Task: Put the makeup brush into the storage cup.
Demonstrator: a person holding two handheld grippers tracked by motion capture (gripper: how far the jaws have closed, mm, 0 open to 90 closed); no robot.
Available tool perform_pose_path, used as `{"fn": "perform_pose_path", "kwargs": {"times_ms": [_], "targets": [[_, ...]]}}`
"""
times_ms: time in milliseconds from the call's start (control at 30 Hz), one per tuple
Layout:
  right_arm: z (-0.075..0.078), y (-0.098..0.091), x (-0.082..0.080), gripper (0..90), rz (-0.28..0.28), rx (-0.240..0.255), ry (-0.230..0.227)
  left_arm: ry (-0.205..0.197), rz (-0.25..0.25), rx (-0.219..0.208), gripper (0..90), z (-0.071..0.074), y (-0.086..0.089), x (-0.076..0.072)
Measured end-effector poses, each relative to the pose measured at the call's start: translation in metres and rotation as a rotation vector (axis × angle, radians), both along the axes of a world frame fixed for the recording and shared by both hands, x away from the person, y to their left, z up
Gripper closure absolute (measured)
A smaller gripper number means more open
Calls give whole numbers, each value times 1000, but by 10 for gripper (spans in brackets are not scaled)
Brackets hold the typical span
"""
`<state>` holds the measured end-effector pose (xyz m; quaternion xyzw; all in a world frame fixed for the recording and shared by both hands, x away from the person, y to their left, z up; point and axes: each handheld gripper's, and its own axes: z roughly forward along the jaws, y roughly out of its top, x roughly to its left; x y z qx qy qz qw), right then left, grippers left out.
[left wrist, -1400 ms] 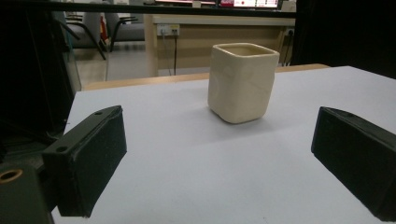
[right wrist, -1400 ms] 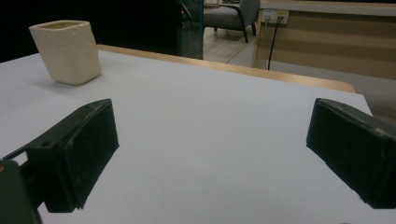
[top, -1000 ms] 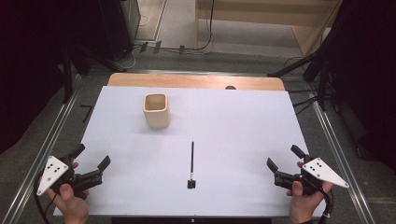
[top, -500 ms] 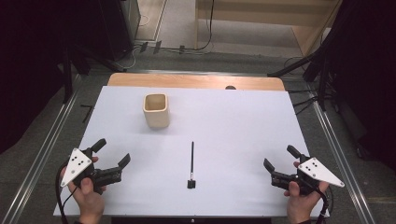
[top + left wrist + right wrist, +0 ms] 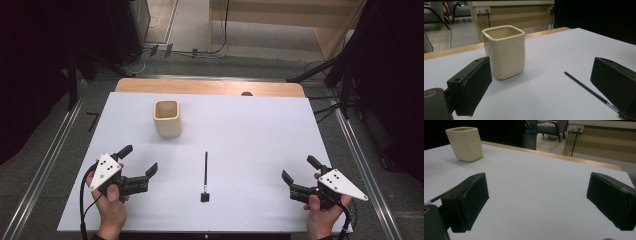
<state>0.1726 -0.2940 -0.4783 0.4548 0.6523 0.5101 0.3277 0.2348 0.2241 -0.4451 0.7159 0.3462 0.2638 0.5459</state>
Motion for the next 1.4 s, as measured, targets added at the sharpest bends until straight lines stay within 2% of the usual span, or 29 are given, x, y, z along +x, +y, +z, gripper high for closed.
{"fn": "perform_pose_path", "kwargs": {"times_ms": [400,600,967,1267,1400], "targets": [[-1,0,0,35,2,-4,4,37,-65,48,40,3,-29,8],[-1,1,0,35,1,-5,9,105,-113,94,40,2,-42,15],[-3,2,1,36,4,-7,14,158,-182,131,47,2,-64,21],[-4,4,2,36,10,-12,22,238,-243,187,56,-2,-84,25],[-4,3,2,36,9,-10,24,291,-269,216,61,-5,-93,28]]}}
